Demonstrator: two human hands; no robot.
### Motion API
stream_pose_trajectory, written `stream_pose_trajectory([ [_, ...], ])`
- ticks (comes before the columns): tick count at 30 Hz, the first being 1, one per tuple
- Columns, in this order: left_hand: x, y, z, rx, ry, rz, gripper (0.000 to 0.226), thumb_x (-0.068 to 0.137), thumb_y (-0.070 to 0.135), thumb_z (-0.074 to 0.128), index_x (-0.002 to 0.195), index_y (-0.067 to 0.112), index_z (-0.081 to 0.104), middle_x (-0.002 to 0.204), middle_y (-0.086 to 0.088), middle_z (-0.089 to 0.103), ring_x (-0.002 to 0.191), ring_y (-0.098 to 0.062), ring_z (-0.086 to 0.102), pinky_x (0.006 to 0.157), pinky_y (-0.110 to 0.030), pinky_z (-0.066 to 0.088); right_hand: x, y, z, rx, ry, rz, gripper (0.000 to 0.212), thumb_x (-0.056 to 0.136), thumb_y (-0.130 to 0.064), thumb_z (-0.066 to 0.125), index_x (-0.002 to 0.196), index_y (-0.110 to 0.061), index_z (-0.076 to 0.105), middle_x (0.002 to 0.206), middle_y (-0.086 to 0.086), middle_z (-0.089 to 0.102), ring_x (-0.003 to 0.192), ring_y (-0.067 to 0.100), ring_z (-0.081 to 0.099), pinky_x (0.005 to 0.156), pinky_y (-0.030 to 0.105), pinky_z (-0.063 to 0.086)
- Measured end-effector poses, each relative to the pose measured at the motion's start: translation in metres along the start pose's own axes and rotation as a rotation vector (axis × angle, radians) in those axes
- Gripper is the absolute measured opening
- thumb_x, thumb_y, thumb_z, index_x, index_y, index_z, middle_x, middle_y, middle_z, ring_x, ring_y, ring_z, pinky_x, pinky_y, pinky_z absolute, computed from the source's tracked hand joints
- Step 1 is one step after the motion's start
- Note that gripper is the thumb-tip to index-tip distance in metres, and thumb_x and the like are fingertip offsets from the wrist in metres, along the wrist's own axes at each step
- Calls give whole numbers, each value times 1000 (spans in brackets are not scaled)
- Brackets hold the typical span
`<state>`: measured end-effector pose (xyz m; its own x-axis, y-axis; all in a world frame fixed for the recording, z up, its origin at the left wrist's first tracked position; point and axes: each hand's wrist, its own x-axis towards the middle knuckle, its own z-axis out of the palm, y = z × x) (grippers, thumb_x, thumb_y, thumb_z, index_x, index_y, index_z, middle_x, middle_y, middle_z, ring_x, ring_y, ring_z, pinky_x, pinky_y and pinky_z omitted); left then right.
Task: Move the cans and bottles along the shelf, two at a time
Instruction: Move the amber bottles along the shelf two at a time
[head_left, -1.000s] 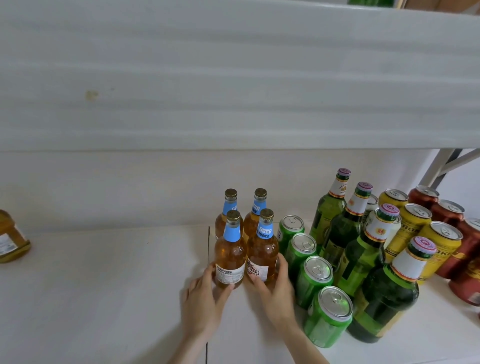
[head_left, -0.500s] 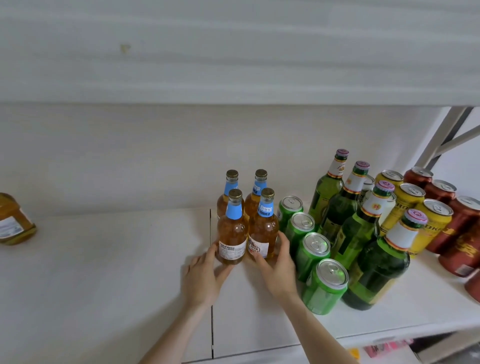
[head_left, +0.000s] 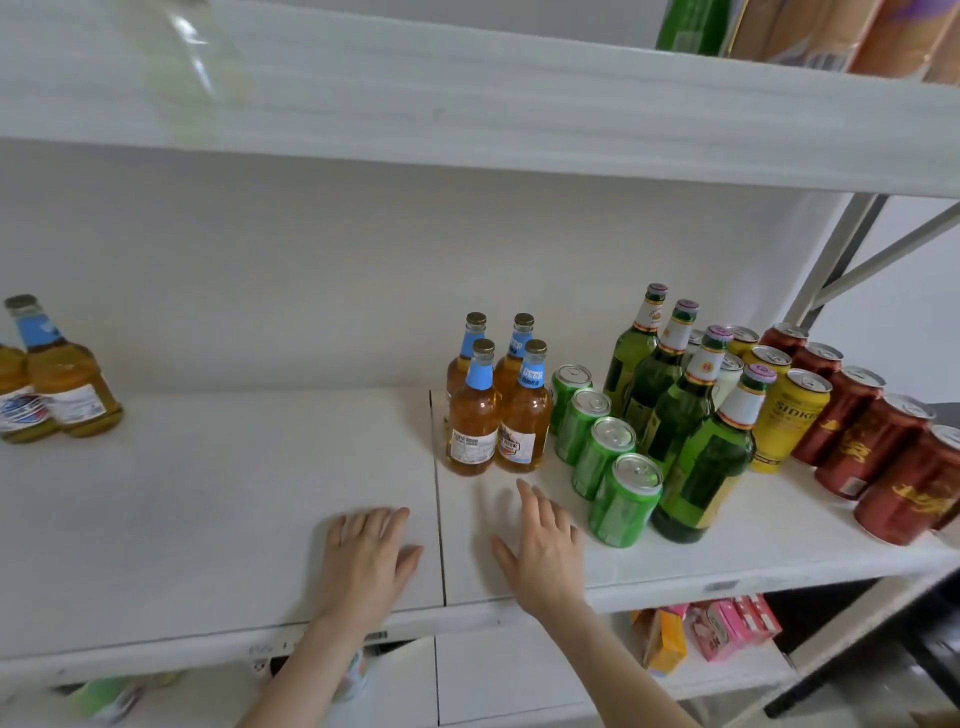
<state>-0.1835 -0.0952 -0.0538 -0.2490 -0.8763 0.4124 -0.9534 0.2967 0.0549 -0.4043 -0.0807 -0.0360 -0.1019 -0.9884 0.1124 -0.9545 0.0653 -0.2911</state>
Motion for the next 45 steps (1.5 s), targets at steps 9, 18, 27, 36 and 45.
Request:
stream_pose_trajectory([
  [9, -96, -33, -57, 68, -114, -25, 56, 82, 50, 38, 109, 14, 71, 106, -6, 71, 94, -28, 68, 85, -50, 53, -87, -48, 11, -85, -11, -79, 73, 97, -55, 39, 156, -24, 8, 162, 4, 18, 148, 27, 18, 117, 44, 23],
  [18, -170, -89, -101, 105, -250, -91, 59, 81, 54, 37, 107, 15, 73, 108, -11, 72, 98, -30, 69, 83, -55, 55, -135, -124, 34, -108, -44, -135, 71, 95, -54, 36, 155, -25, 12, 162, 2, 19, 148, 26, 18, 117, 46, 20],
  [27, -197, -210, -122, 162, -203, -102, 49, 82, 53, 55, 110, 17, 73, 111, -9, 73, 101, -27, 70, 87, -54, 53, -147, -236, 72, -103, -57, -110, 71, 96, -59, 33, 155, -27, 9, 164, 1, 15, 150, 26, 14, 118, 48, 15],
  [36, -200, -335, -140, 157, -182, -111, 55, 85, 51, 65, 129, 19, 62, 131, -9, 63, 122, -28, 59, 104, -56, 40, -135, -352, 100, -95, -16, -147, 72, 97, -58, 34, 155, -25, 7, 164, 3, 15, 150, 26, 14, 118, 48, 16],
  [45, -139, -409, -140, 209, -163, -140, 57, 96, 53, 38, 145, 24, 39, 150, -7, 43, 139, -25, 38, 116, -53, 20, -74, -409, 103, -132, 33, -201, 72, 96, -58, 35, 155, -24, 10, 163, 5, 18, 149, 28, 17, 118, 48, 17],
])
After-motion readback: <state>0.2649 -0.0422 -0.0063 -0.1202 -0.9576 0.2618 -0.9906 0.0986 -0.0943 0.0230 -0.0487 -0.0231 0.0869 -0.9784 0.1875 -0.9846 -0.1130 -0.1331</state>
